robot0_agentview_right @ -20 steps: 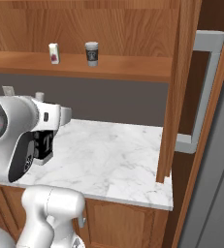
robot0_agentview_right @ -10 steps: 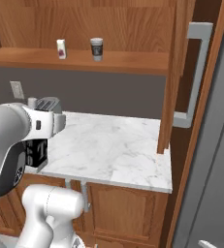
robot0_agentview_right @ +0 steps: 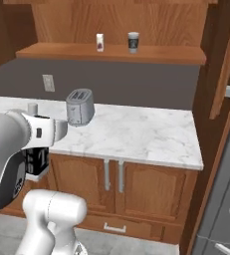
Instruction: Sort all alcoholic drinks to one cabinet, and non-alcoholic drinks to the other.
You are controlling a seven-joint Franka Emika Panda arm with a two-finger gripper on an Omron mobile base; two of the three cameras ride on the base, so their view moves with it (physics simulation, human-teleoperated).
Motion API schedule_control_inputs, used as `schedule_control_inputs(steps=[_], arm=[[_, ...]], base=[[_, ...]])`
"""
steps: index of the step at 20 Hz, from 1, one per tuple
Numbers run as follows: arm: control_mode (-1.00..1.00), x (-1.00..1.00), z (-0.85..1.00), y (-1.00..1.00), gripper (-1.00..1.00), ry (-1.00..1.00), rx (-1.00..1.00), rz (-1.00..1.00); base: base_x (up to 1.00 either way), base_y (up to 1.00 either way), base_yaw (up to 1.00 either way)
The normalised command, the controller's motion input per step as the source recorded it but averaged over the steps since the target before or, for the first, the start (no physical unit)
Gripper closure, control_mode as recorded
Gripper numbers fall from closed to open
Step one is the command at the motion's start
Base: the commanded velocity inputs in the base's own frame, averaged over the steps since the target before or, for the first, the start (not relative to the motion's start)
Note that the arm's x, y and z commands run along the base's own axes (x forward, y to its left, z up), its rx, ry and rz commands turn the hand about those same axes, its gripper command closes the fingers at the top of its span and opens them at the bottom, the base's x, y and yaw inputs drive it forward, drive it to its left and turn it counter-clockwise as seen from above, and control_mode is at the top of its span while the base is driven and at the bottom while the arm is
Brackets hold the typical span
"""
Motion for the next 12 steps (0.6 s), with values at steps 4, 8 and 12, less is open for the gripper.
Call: schedule_control_inputs(steps=[4, 8, 12], arm=[[1.00, 0.00, 0.00, 0.00, 1.00, 0.00, 0.00, 0.00], [1.00, 0.00, 0.00, 0.00, 1.00, 0.00, 0.00, 0.00], [1.00, 0.00, 0.00, 0.00, 1.00, 0.00, 0.00, 0.00]], base=[[-0.22, 0.99, 0.00], [-0.34, 0.80, 0.00], [-0.41, 0.65, 0.00]])
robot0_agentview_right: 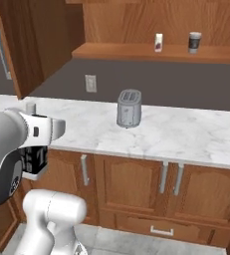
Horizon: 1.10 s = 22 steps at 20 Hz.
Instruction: Sort all alcoholic drinks to one cabinet, and non-alcoholic drinks to the other.
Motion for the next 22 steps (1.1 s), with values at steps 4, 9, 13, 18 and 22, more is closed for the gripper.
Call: schedule_control_inputs(steps=[4, 9, 13, 18, 22], arm=[[1.00, 0.00, 0.00, 0.00, 1.00, 0.00, 0.00, 0.00], [1.00, 0.00, 0.00, 0.00, 1.00, 0.00, 0.00, 0.00], [1.00, 0.00, 0.00, 0.00, 1.00, 0.00, 0.00, 0.00], [1.00, 0.00, 0.00, 0.00, 1.00, 0.00, 0.00, 0.00], [1.00, 0.00, 0.00, 0.00, 1.00, 0.00, 0.00, 0.00]], base=[[-0.40, 0.62, 0.00], [-0.26, 0.65, 0.00], [0.00, 0.57, 0.02], [0.00, 0.49, 0.04], [0.03, 0.43, 0.03]])
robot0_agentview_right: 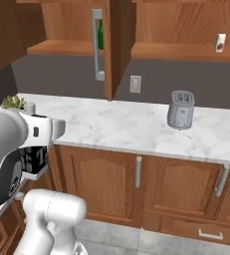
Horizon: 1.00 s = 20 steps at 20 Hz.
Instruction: Sort all alcoholic drinks to one cabinet, and non-alcoholic drinks to the other.
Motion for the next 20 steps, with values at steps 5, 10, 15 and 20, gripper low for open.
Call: schedule_control_inputs(steps=[5, 10, 15, 20], arm=[[1.00, 0.00, 0.00, 0.00, 1.00, 0.00, 0.00, 0.00], [1.00, 0.00, 0.00, 0.00, 1.00, 0.00, 0.00, 0.00], [1.00, 0.00, 0.00, 0.00, 1.00, 0.00, 0.00, 0.00], [1.00, 0.00, 0.00, 0.00, 1.00, 0.00, 0.00, 0.00]], base=[[0.24, 0.35, 0.01], [0.42, 0.20, 0.00], [0.50, 0.15, 0.04], [0.47, 0.20, 0.11]])
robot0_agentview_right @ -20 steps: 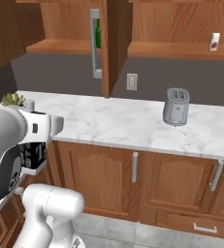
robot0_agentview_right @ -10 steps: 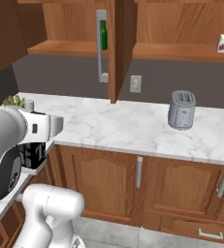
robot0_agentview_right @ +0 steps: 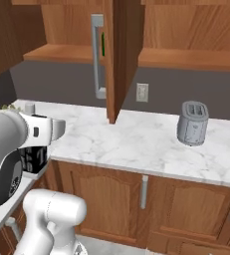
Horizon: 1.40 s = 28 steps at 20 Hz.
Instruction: Sort all alcoholic drinks to one cabinet, and non-alcoholic drinks to the other.
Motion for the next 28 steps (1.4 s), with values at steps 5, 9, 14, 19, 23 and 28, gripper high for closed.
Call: schedule_control_inputs(steps=[5, 9, 14, 19, 23, 28], arm=[[1.00, 0.00, 0.00, 0.00, 1.00, 0.00, 0.00, 0.00], [1.00, 0.00, 0.00, 0.00, 1.00, 0.00, 0.00, 0.00], [1.00, 0.00, 0.00, 0.00, 1.00, 0.00, 0.00, 0.00], [1.00, 0.00, 0.00, 0.00, 1.00, 0.00, 0.00, 0.00], [1.00, 0.00, 0.00, 0.00, 1.00, 0.00, 0.00, 0.00], [1.00, 0.00, 0.00, 0.00, 1.00, 0.00, 0.00, 0.00]], base=[[0.56, 0.20, 0.07], [0.49, 0.24, 0.00], [0.47, 0.30, 0.00], [0.48, 0.32, 0.00], [0.52, 0.25, 0.00], [0.59, 0.25, 0.00]])
